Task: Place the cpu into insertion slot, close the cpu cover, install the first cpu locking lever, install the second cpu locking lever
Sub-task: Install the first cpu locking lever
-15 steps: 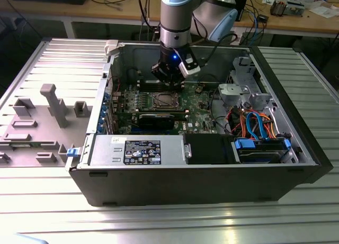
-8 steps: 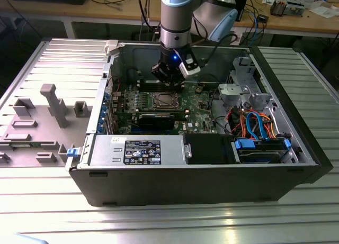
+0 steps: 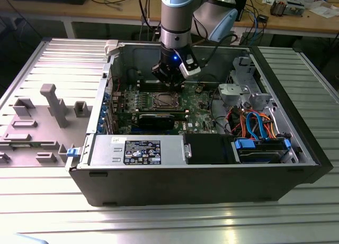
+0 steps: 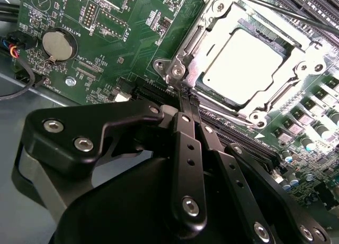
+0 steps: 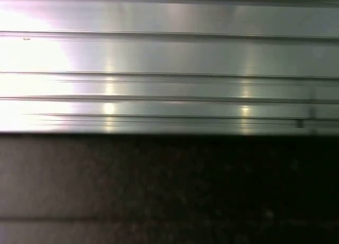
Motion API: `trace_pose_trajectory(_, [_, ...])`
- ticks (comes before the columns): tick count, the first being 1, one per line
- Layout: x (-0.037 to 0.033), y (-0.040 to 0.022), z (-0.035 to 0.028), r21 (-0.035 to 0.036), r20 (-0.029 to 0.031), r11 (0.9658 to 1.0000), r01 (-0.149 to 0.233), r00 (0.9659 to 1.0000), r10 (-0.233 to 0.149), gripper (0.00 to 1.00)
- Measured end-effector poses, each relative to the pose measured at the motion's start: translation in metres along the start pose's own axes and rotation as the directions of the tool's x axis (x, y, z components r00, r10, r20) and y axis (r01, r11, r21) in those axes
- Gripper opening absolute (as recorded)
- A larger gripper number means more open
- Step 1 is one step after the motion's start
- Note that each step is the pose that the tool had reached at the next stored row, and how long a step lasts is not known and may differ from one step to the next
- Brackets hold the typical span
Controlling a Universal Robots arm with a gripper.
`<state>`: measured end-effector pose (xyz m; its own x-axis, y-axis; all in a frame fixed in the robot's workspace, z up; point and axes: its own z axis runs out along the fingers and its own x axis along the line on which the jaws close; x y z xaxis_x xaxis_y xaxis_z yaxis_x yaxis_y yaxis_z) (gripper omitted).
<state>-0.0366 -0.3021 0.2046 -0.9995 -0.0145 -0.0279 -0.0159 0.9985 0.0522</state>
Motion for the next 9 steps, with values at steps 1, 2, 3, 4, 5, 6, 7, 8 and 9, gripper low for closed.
trace_pose_trajectory(1, [0.0000, 0.0000, 0.0000, -0.0002, 0.0001, 1.0000, 0.000, 1.0000, 0.000, 0.11])
trace_pose_trajectory(2, [0.0000, 0.0001, -0.0001, -0.0004, 0.0002, 1.0000, 0.000, 1.0000, 0.000, 0.11])
trace_pose_trajectory(3, [0.0000, 0.0001, -0.0004, -0.0001, 0.0002, 1.0000, 0.000, 1.0000, 0.000, 0.11])
trace_pose_trajectory(4, [0.0000, 0.0001, -0.0005, -0.0001, 0.0002, 1.0000, 0.000, 1.0000, 0.000, 0.11])
trace_pose_trajectory(5, [0.0000, 0.0000, -0.0006, -0.0001, 0.0001, 1.0000, 0.000, 1.0000, 0.000, 0.11])
trace_pose_trajectory(6, [0.0000, 0.0001, -0.0008, 0.0000, 0.0000, 1.0000, 0.000, 1.0000, 0.000, 0.11])
trace_pose_trajectory(7, [0.0000, 0.0001, -0.0008, 0.0001, 0.0001, 1.0000, 0.000, 1.0000, 0.000, 0.11])
trace_pose_trajectory(8, [0.0000, 0.0001, -0.0008, 0.0003, 0.0000, 1.0000, 0.000, 1.0000, 0.000, 0.11])
trace_pose_trajectory(9, [0.0000, 0.0000, -0.0008, 0.0011, 0.0001, 1.0000, 0.000, 1.0000, 0.000, 0.11])
